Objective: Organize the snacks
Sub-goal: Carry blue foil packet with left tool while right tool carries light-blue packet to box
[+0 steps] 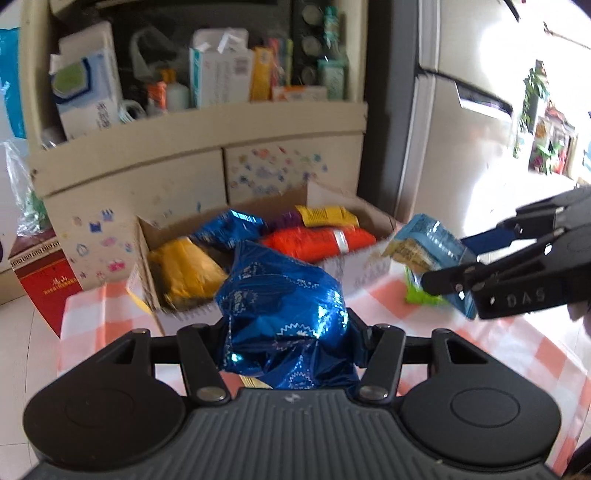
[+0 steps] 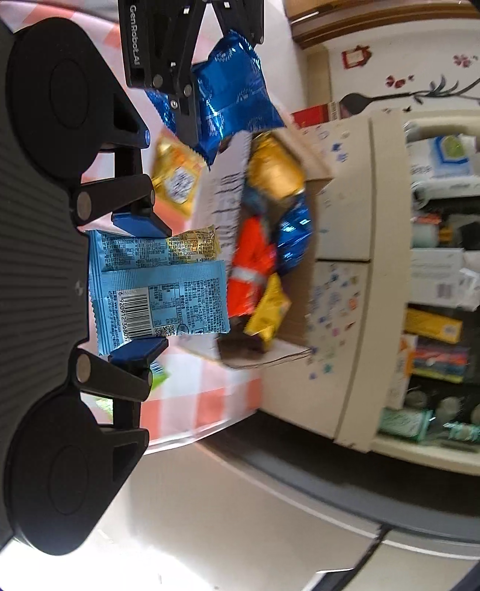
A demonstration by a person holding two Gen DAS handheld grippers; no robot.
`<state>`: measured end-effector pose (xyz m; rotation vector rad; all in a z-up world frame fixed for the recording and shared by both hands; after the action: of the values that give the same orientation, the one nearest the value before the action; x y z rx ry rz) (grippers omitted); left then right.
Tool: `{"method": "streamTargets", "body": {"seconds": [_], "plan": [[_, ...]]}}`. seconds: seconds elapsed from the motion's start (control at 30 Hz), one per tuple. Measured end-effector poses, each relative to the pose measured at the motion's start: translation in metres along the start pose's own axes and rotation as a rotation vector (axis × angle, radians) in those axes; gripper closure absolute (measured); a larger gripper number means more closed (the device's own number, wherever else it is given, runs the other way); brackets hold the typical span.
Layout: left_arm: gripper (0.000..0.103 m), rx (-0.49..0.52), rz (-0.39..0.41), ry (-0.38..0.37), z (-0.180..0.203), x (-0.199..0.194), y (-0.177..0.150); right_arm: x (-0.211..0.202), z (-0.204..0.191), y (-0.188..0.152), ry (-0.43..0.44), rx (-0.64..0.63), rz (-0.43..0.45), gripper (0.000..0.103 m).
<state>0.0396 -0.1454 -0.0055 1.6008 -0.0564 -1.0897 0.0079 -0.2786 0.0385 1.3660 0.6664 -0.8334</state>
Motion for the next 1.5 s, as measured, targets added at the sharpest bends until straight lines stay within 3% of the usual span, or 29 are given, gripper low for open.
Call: {"method": "streamTargets", "body": {"seconds": [0.3, 0.7, 0.93, 1.37, 1.5], "plan": [[0.046, -0.055, 0.079, -0.006, -0.017, -0.014, 0.035, -0.015, 0.004, 0.028, -0.010, 0.003, 0.094, 0.040], [0.046, -0.140, 0.076, 0.025, -0.050, 0.011, 0.063, -0.018, 0.035, 0.044, -0.053, 0.113, 0.153, 0.040], [0.046, -0.151, 0.081, 0.073, -0.064, 0.033, 0.075, 0.000, 0.032, 0.056, -0.011, 0.132, 0.178, 0.040], [0.045, -0.244, 0.060, 0.116, -0.088, 0.079, 0.091, 0.067, 0.036, 0.090, 0.058, 0.311, 0.209, 0.039], [0.033, -0.223, 0.054, 0.176, -0.091, 0.094, 0.091, 0.084, 0.041, 0.090, 0.078, 0.401, 0.184, 0.029]]}}
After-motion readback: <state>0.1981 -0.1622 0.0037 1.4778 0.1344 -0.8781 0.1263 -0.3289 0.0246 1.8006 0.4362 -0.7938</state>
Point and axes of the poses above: each gripper's, at about its wrist camera, not at the fingertips, and x roughly the way its jaws point, z to its right, y to its top, the point moved 3 cm from there along x, roughly the way its jaws point, and after that the axes turned 4 degrees about -x, right-handed, at the moved point
